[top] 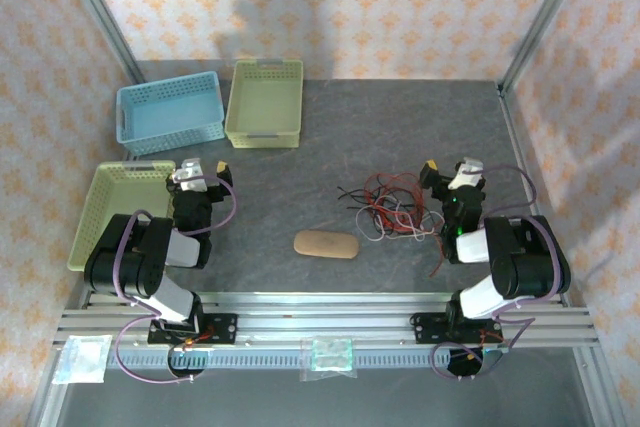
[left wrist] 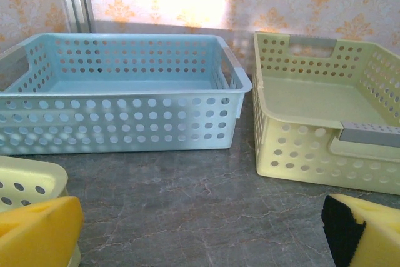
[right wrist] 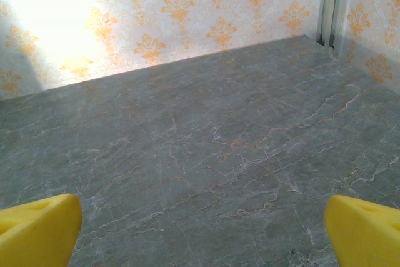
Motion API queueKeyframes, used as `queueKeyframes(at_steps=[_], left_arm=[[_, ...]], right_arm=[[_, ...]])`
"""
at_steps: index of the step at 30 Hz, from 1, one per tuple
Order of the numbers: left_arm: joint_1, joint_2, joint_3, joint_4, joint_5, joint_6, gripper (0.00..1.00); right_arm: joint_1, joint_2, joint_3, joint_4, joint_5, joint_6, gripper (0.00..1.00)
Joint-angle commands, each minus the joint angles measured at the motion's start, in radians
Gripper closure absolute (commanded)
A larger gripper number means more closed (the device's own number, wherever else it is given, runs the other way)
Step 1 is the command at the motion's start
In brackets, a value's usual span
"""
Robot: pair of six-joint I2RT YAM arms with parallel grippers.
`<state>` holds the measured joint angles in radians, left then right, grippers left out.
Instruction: Untangle the cables
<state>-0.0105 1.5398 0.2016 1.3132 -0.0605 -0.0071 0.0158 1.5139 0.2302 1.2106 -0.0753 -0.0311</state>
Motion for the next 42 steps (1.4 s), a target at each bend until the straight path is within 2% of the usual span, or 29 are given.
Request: queueKeyframes(at_steps=[1, 13, 16, 23, 27, 31, 33, 36, 40, 42], left_arm=[[0.009, -0.003, 0.015, 0.008, -0.007, -0.011, 0.00], [0.000, -0.007, 0.004, 0.025, -0.011, 0.002, 0.00], [-0.045, -0.078, -0.010, -0.008, -0.071, 0.034, 0.00], [-0.108, -0.354, 0.035, -0.340, -0.136, 0.015, 0.00], [-0.120, -0.461, 0.117, -0.600, -0.192, -0.072, 0.01], [-0.120, -0.574, 0.139, -0.729, -0.238, -0.212, 0.00], [-0.120, -0.623, 0.165, -0.819, -0.247, -0.272, 0.01], [-0.120, -0.691, 0.209, -0.967, -0.266, -0.399, 0.00], [-0.120, -0.743, 0.296, -1.214, -0.269, -0.563, 0.01], [-0.120, -0.737, 0.350, -1.306, -0.229, -0.574, 0.00]], right_arm=[[-0.003, 0.002, 0.006, 0.007, 0.012, -0.004, 0.00], [-0.005, -0.001, 0.002, 0.012, 0.009, -0.005, 0.00], [-0.004, -0.055, 0.003, -0.027, 0.016, -0.002, 0.00], [-0.004, -0.308, 0.012, -0.245, -0.009, 0.027, 0.00], [-0.004, -0.444, 0.064, -0.414, -0.075, 0.065, 0.00], [-0.004, -0.566, 0.070, -0.508, 0.005, 0.242, 0.00], [-0.004, -0.616, 0.098, -0.615, 0.052, 0.319, 0.00], [-0.003, -0.649, 0.190, -0.856, 0.125, 0.411, 0.00], [-0.004, -0.604, 0.351, -1.204, 0.213, 0.548, 0.00], [-0.004, -0.566, 0.409, -1.283, 0.148, 0.525, 0.00]])
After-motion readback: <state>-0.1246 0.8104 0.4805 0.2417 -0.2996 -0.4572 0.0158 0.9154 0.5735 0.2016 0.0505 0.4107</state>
